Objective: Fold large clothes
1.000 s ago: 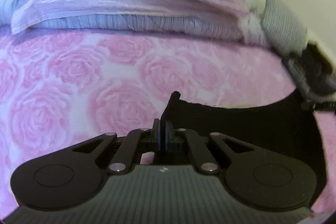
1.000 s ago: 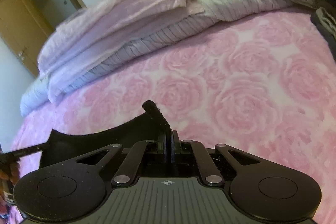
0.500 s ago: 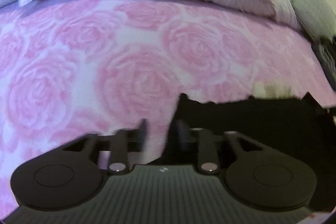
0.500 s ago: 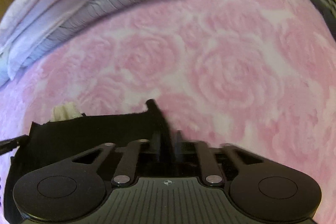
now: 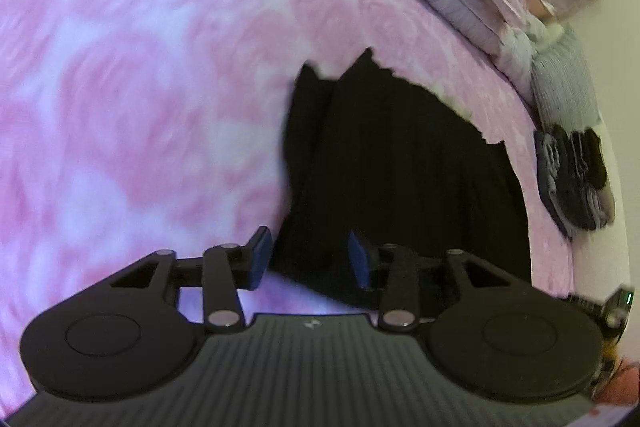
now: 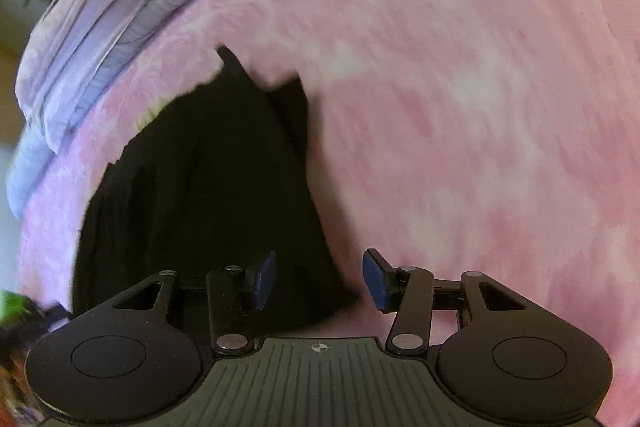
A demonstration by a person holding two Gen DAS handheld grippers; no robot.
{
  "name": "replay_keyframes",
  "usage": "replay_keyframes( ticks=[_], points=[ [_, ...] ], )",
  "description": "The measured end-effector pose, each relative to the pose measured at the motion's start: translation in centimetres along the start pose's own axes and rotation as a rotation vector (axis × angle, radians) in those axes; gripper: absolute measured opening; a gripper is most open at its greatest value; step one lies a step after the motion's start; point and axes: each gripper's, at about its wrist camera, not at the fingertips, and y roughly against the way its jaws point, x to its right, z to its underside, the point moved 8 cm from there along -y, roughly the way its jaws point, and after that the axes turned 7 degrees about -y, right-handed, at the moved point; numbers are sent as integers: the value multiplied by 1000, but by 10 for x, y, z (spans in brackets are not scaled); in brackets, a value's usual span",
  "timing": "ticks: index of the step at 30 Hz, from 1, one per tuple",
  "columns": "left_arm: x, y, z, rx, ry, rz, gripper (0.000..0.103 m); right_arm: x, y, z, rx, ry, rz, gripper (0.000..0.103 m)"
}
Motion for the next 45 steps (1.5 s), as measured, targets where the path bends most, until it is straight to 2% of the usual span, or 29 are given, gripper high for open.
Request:
replay_keyframes(
  ticks=[4, 6, 7, 8, 9, 12, 14, 16, 18, 19, 21, 22, 23, 26, 30, 31, 32, 34, 38, 40, 42, 43, 44, 45],
  points=[
    [-12, -7, 17, 33, 118, -5, 39, 16, -2, 14, 20, -167, -81, 45],
    [-15, -12, 19, 52, 142, -1, 29, 20, -8, 15, 54, -245, -133, 45],
    [-16, -14, 19, 64, 150, 3, 11, 21, -11, 15, 71, -277, -159, 45],
    [-17, -15, 18, 73, 145, -10, 7, 22, -13, 13, 86, -309, -187, 30],
    [-17, -14, 18, 86, 133, -18, 6, 22, -14, 11, 102, -320, -197, 2],
    [-13, -5, 9, 144, 51, -71, 5, 16, -1, 3, 183, -279, -167, 1],
    [-13, -1, 9, 152, 26, -83, 6, 12, 8, -2, 219, -240, -145, 1],
    [-19, -12, 15, 116, 12, -110, 7, 15, -1, 0, 188, -227, -104, 1],
    [-15, -26, 22, 61, -74, -164, 10, 15, -15, 2, 160, -202, -37, 4],
    [-10, -27, 22, 55, -120, -198, 14, 13, -17, 3, 146, -187, -17, 6],
    [-5, -21, 19, 50, -140, -212, 20, 4, -15, 1, 127, -113, 55, 26],
    [-6, -16, 16, 51, -130, -212, 26, -1, -10, -1, 141, -68, 92, 31],
    [-8, -12, 13, 55, -124, -215, 27, -5, -3, -2, 163, -22, 123, 36],
    [-11, 4, -3, 88, -115, -213, 27, -18, 16, -16, 243, 57, 175, 40],
    [5, -5, -49, 141, -172, -163, 32, -44, 6, -44, 279, 116, 84, 40],
    [10, -12, -62, 155, -178, -144, 36, -51, 1, -52, 280, 131, 58, 40],
    [16, -23, -78, 164, -179, -119, 45, -61, -9, -63, 285, 149, 36, 40],
    [26, -44, -107, 187, -176, -82, 50, -75, -32, -81, 269, 164, 13, 40],
    [37, -94, -147, 138, -130, -7, 63, -94, -74, -110, 240, 156, -6, 40],
    [36, -119, -156, 91, -131, -18, 63, -97, -86, -116, 232, 172, 8, 40],
    [37, -139, -159, 44, -143, -12, 58, -100, -94, -120, 232, 186, 8, 40],
    [39, -147, -157, 23, -151, 0, 38, -101, -97, -121, 225, 188, -9, 40],
    [41, -151, -155, 14, -170, 23, 2, -102, -102, -121, 213, 188, -31, 26],
    [44, -153, -154, 16, -200, 26, 2, -105, -104, -121, 212, 201, -42, 1]
  ],
)
